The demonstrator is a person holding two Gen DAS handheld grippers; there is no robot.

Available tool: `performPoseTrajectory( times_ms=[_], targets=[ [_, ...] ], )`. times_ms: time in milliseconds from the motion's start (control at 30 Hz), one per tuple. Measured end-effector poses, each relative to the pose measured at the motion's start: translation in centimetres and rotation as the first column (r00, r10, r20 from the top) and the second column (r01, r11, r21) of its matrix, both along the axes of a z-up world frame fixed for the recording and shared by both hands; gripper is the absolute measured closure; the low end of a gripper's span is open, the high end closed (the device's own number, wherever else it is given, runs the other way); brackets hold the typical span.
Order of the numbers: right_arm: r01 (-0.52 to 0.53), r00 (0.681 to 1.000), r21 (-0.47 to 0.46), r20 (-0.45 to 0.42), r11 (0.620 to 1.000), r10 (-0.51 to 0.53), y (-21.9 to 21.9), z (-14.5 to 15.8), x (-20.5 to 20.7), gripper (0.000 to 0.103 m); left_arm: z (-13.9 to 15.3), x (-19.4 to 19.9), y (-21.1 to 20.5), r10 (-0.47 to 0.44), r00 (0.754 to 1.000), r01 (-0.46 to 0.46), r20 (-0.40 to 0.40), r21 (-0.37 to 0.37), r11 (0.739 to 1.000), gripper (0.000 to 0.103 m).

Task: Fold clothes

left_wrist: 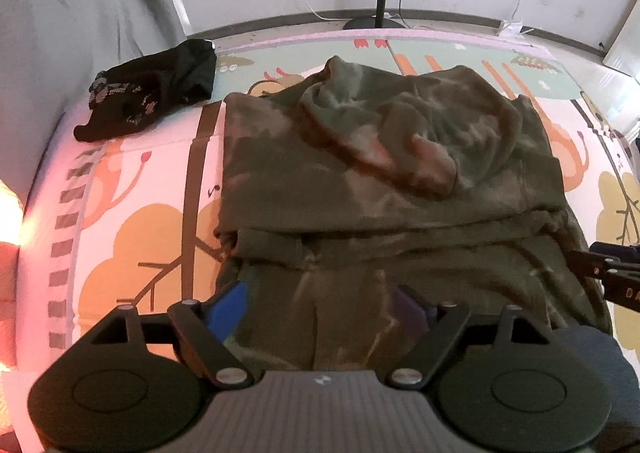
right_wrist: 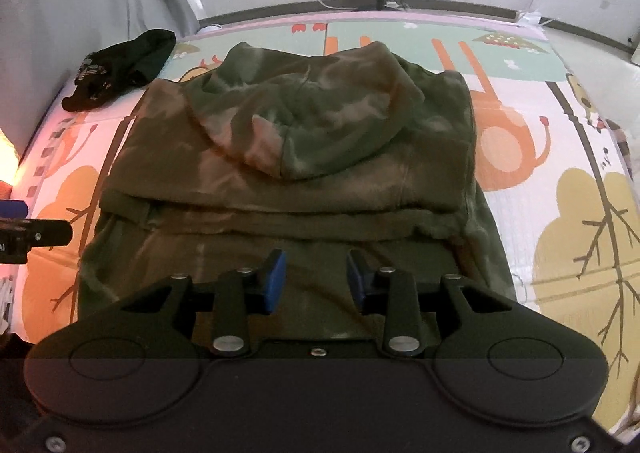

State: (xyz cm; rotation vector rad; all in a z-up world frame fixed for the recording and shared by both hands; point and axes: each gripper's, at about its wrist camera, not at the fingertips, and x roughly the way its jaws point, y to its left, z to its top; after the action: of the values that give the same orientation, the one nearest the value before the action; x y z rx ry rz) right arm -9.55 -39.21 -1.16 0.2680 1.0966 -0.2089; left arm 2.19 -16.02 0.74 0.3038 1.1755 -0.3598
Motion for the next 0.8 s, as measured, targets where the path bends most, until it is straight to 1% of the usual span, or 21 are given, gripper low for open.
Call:
performPoseTrajectory(
  times_ms=[100, 300, 433, 533, 667, 800],
  targets=[
    [0.008, 1.0, 0.004, 0.006, 1.0, -0.008, 0.0, -0.1, -0.8, 0.07, -0.4, -0.4, 0.1, -0.001, 1.0, 0.001, -0.006, 0.008, 1.0, 0.02],
    [0.042, 0.999, 0.06, 0.007, 0.997, -0.042, -1.5, -0.9, -2.1, 0.065, -2.0, -0.8, -0.3, -0.03, 0.999, 0.031, -0.012, 0.032, 0.999, 0.02],
    [0.039, 0.999, 0.053, 0.015, 0.998, -0.04, -2.3, -1.8, -2.7, 0.064, -3.5, -1.1, -0.6, -0.041, 0.999, 0.041, -0.009, 0.033, 0.999, 0.02],
    [0.029, 0.999, 0.031, 0.017, 0.999, -0.03, -2.7, -2.8, -3.4, 0.064, -4.9, -1.5, -0.6, -0.021, 1.0, 0.021, -0.014, 0.019, 1.0, 0.02],
    [0.045, 0.999, 0.057, -0.003, 0.997, -0.045, -3.5, -4.8, -4.9, 0.064, -6.6, -2.7, -0.4, 0.015, 1.0, -0.015, -0.007, 0.026, 1.0, 0.02],
    [0.061, 0.998, 0.059, -0.022, 0.996, -0.06, -4.1, -6.8, -7.2, 0.063, -7.9, -4.6, 0.7, 0.04, 0.999, -0.039, -0.008, 0.04, 0.998, 0.02]
  ],
)
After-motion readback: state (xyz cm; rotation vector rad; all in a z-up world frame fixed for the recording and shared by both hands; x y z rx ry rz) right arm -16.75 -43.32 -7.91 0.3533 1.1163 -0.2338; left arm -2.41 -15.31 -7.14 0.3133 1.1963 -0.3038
